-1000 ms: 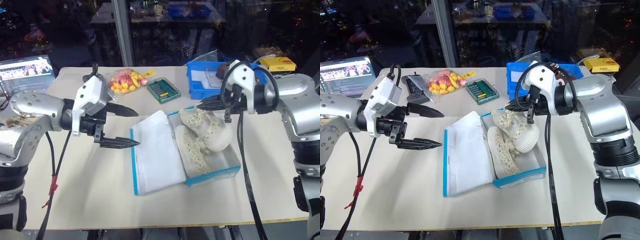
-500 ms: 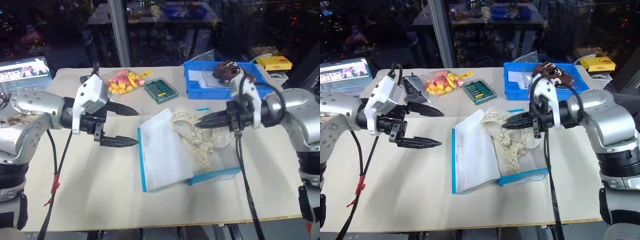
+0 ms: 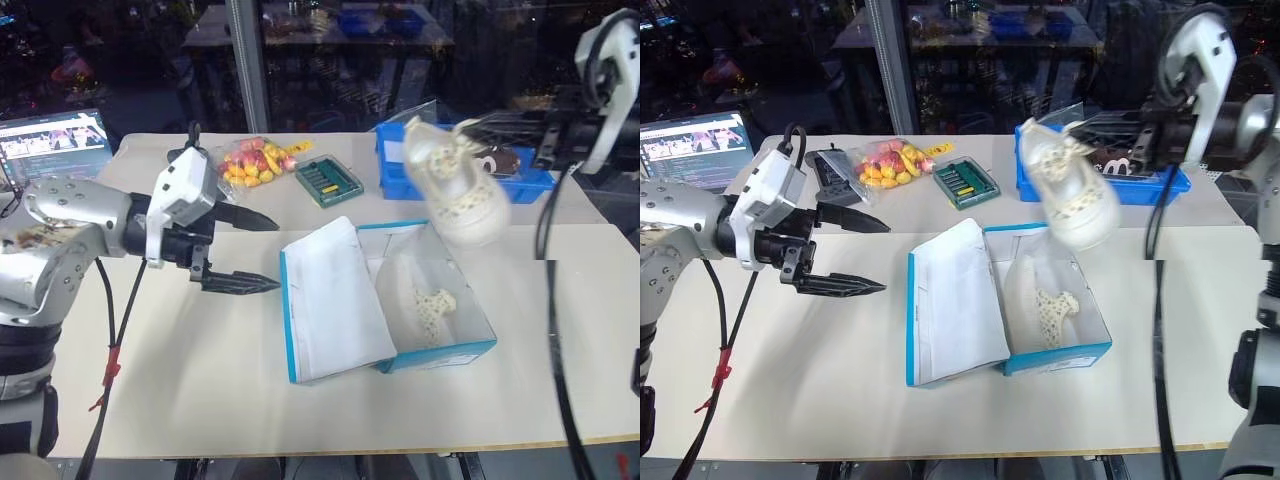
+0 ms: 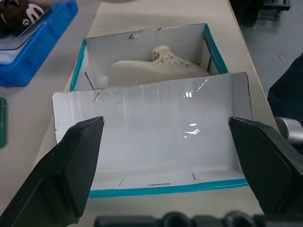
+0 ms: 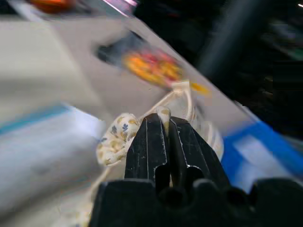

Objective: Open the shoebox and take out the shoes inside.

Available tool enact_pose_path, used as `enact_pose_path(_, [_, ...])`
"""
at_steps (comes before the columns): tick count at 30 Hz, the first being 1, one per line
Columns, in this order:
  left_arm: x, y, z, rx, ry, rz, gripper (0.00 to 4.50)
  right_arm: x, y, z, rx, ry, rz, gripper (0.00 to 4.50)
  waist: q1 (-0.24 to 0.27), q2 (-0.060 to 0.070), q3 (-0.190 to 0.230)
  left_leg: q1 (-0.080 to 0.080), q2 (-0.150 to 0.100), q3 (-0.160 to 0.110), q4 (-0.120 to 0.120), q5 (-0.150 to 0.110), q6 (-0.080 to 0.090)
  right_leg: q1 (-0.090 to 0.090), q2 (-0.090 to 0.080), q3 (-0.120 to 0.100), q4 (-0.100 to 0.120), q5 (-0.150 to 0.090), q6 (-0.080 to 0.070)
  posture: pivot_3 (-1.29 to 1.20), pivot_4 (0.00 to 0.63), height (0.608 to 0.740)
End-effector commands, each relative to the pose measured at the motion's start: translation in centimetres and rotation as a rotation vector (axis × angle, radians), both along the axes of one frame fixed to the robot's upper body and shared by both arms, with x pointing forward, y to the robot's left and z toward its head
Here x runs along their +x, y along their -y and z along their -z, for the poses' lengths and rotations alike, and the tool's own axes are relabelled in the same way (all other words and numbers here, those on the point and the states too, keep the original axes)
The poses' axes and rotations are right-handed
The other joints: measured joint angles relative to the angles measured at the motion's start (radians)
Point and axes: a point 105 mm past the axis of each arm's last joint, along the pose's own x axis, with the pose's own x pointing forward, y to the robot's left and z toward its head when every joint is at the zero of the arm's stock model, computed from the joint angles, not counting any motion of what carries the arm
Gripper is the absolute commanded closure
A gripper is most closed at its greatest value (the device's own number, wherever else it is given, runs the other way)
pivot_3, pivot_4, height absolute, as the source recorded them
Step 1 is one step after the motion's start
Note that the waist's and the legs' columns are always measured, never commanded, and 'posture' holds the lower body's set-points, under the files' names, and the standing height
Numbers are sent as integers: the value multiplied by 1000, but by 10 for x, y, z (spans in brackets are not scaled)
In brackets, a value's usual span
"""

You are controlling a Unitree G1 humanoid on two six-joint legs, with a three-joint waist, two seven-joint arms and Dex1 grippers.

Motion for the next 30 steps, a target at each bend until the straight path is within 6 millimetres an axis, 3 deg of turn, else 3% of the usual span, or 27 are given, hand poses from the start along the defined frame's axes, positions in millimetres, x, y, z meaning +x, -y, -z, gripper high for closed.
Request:
enact_pose_path(1, [-2,2,-9,3,54,17,0,6,49,14,-20,1,177,4448,-3,0,0,0,0,0,0,0,0,0,0,0,0,0,0,0,150,740])
enact_pose_path(2, [-1,2,-8,3,53,18,0,8,55,18,-2,-13,197,4448,-4,0,0,0,0,1,0,0,0,0,0,1,0,0,0,0,150,740])
enact_pose_path(7, [0,5,-8,0,54,28,0,30,104,79,106,-134,441,4448,-25,0,0,2,0,2,-1,0,0,-1,0,3,2,1,-2,0,150,740])
enact_pose_path(9, [1,5,-8,4,57,28,0,32,140,99,118,-129,627,4448,-30,0,0,2,0,3,-1,0,0,0,0,4,2,1,-2,0,150,740])
enact_pose_path(12, [1,4,-8,11,54,30,0,19,183,110,68,-98,843,3625,-29,2,1,2,-1,3,-1,0,0,-1,-1,4,2,3,-4,0,150,740])
enact_pose_path(15, [1,3,-8,16,52,30,0,8,199,105,-11,-82,888,2529,-30,3,2,2,-1,4,-2,0,0,-1,-1,5,1,3,-5,0,150,740])
enact_pose_path(18, [1,2,-8,23,50,31,0,-1,203,78,13,-26,865,1452,-36,4,2,2,-1,5,-2,0,0,-1,-1,6,1,1,-2,0,150,740])
enact_pose_path(21, [2,3,-7,27,48,38,0,3,162,32,81,47,632,442,-47,3,2,7,-1,8,-3,0,0,1,-1,9,2,0,1,0,150,740])
enact_pose_path(22, [2,4,-7,25,47,43,0,3,120,24,80,29,427,178,-53,3,2,9,-1,10,-3,0,0,2,-1,11,2,0,2,0,150,740])
enact_pose_path(25, [4,6,-7,22,48,52,0,-22,22,38,27,-118,-26,178,-62,3,2,12,0,13,-5,0,0,3,2,16,3,0,3,0,150,740])
enact_pose_path(27, [4,7,-6,22,48,56,0,-38,-19,55,-22,-200,-182,178,-59,3,2,13,3,13,-4,-1,2,3,6,17,4,0,3,0,150,740])
enact_pose_path(30, [5,8,-6,22,49,60,0,-50,-51,79,-115,-276,-286,178,-41,3,2,9,4,12,-2,-2,3,1,7,17,4,0,3,0,150,740])
